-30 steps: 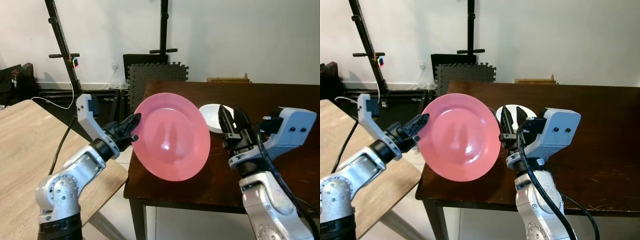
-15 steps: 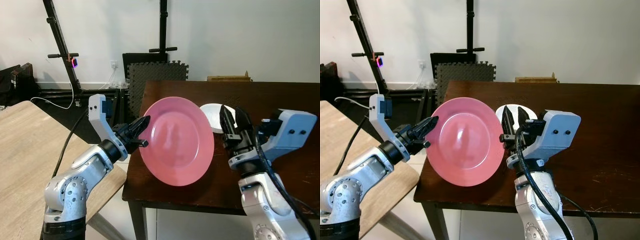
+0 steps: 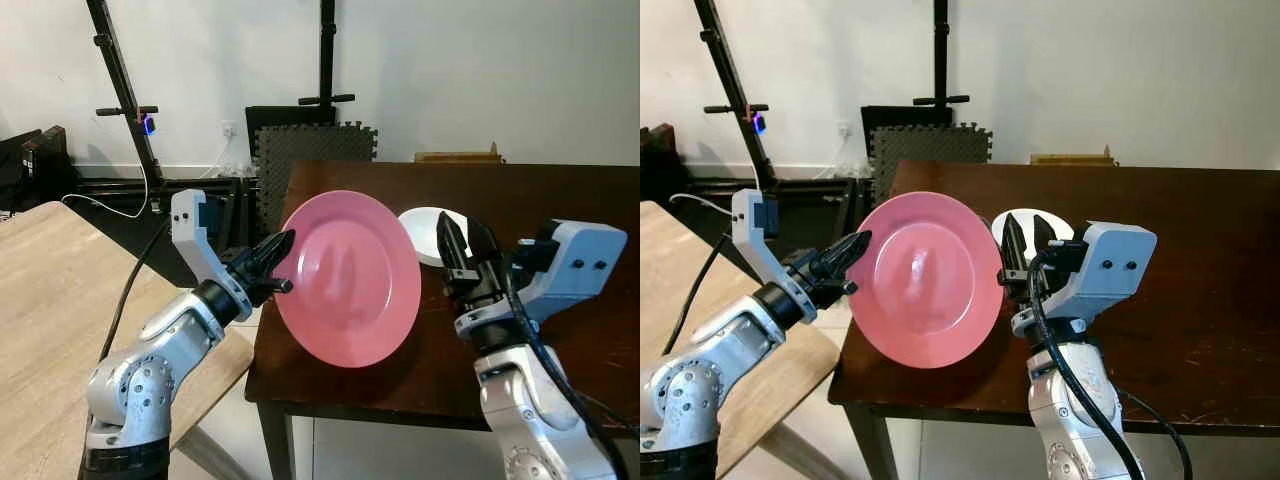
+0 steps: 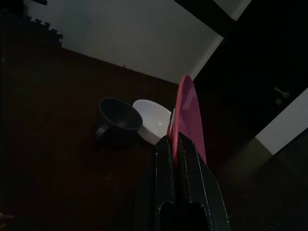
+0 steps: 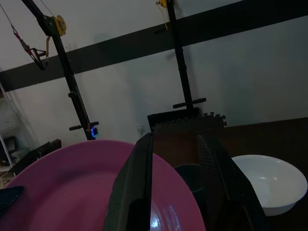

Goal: Setting the table

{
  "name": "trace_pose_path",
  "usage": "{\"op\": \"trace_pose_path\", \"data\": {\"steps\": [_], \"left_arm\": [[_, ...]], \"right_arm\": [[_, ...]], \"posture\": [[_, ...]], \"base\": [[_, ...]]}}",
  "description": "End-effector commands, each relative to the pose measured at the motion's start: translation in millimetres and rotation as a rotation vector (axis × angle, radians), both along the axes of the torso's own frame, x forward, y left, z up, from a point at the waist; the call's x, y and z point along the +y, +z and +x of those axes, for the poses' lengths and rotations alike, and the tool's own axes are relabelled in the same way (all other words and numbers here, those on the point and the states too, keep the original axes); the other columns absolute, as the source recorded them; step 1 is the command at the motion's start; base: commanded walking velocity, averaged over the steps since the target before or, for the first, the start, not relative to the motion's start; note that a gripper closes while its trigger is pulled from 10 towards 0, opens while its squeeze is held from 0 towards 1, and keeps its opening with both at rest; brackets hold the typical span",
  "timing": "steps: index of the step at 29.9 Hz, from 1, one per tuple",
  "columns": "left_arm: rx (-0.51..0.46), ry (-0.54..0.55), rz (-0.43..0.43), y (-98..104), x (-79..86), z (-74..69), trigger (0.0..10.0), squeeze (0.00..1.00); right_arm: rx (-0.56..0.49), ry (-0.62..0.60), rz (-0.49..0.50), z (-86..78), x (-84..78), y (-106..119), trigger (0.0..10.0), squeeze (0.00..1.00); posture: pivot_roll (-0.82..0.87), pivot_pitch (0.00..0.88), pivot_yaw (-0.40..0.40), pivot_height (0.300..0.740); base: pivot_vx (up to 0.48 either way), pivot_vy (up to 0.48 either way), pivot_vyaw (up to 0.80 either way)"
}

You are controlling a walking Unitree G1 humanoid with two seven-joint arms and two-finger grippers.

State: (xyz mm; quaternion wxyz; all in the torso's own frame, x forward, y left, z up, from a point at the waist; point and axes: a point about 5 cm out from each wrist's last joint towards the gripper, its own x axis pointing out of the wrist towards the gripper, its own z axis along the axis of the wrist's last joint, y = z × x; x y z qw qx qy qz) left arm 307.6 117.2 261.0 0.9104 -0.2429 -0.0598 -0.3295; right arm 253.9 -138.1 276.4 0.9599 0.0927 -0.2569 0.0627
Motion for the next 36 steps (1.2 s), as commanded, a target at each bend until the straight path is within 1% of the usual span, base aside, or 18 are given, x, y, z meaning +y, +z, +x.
{"op": "trace_pose_path", "data": {"steps": [1,4,14,23,27,36], "left_arm": [[-0.008,0.011,0.006,-0.7,1.2,-2.6,10.0,0.0],[-0.003,0.02,0.008,-1.7,1.7,-2.6,10.0,0.0],[-0.003,0.025,0.013,-2.4,1.4,-3.0,10.0,0.0],[0.001,0.018,0.021,-4.0,-1.1,-3.3,10.0,0.0],[0.01,0.02,0.022,-5.3,-1.7,-2.3,10.0,0.0],[0.02,0.022,0.021,-7.1,-2.6,-1.5,10.0,0.0]], "right_arm": [[0.009,0.0,-0.005,0.2,0.9,-3.2,10.0,0.0],[0.015,-0.008,-0.018,1.1,0.9,-4.4,10.0,0.0],[0.028,-0.024,-0.037,3.2,0.2,-6.8,10.0,0.0],[0.033,-0.039,-0.026,3.6,-1.6,-8.1,10.0,0.0],[0.031,-0.047,-0.006,3.1,-3.3,-7.9,10.0,0.0],[0.036,-0.037,0.005,3.0,-3.5,-8.7,10.0,0.0]], "posture": [[-0.01,0.034,0.076,0.74],[-0.01,0.034,0.074,0.74],[-0.01,0.035,0.073,0.74],[-0.01,0.038,0.077,0.74],[-0.01,0.038,0.08,0.74],[-0.01,0.038,0.08,0.74]], "base": [[0.0,0.0,0.0],[0.0,0.45,0.0],[0.0,0.447,0.78],[0.0,0.445,0.79],[0.0,0.442,0.0],[0.0,0.442,0.0]]}}
